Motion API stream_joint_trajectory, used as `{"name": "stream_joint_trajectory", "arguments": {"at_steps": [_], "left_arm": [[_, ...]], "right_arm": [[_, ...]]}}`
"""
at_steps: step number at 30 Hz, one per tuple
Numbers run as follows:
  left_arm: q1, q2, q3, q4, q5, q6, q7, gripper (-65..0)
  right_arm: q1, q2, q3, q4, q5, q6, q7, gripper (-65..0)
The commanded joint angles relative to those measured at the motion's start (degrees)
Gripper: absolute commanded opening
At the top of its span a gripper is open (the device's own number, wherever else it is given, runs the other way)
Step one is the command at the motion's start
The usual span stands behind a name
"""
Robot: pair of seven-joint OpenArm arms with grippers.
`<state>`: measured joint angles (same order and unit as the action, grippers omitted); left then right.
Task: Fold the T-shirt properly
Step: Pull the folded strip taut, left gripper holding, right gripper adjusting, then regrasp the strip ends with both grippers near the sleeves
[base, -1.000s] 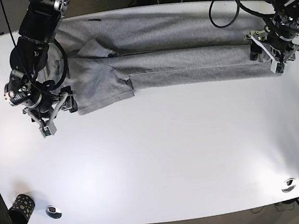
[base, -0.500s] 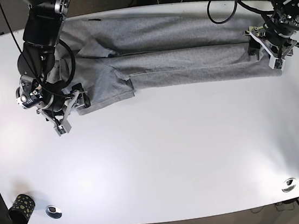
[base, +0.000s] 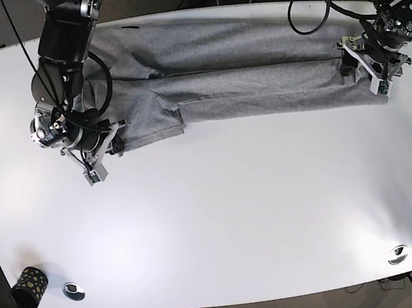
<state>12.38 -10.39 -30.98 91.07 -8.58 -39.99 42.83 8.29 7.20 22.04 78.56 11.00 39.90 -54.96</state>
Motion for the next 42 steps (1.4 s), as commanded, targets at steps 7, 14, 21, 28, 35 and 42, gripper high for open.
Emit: {"name": "stream_joint_trajectory", "arguments": {"at_steps": [7, 14, 21, 28, 35, 42], "left_arm": [[-0.29, -0.73, -0.01, -2.5, 2.64, -0.01, 0.47, -26.0], [-0.29, -0.64, -0.01, -2.58, 2.82, -0.01, 0.47, -26.0], [-0.38, -0.64, -0.01, -2.94, 2.82, -0.01, 0.47, -26.0], [-0.38, -0.82, -0.01, -3.02, 2.82, -0.01, 0.47, -26.0], [-0.38, -0.82, -0.01, -2.76, 2.82, -0.01, 0.47, -26.0], [-1.79, -0.64, -0.27, -2.5, 2.38, -0.01, 0.47, -26.0]], "right_arm": [[-3.15, 1.02, 0.68, 16.69, 0.91, 0.1, -6.71, -65.0], [-10.45, -0.65, 4.46, 30.14, 1.0, 0.1, -11.19, -65.0], [-16.78, -2.41, 7.36, 32.86, 1.0, 0.1, -11.55, -65.0], [-20.91, -2.76, 11.23, 32.6, 1.0, 0.1, -11.19, -65.0], [-21.97, -3.03, 15.89, 32.86, 1.08, 0.1, -11.11, -44.7], [-25.04, -3.99, 17.56, 36.56, 14.36, 0.1, -11.63, -11.6]]}}
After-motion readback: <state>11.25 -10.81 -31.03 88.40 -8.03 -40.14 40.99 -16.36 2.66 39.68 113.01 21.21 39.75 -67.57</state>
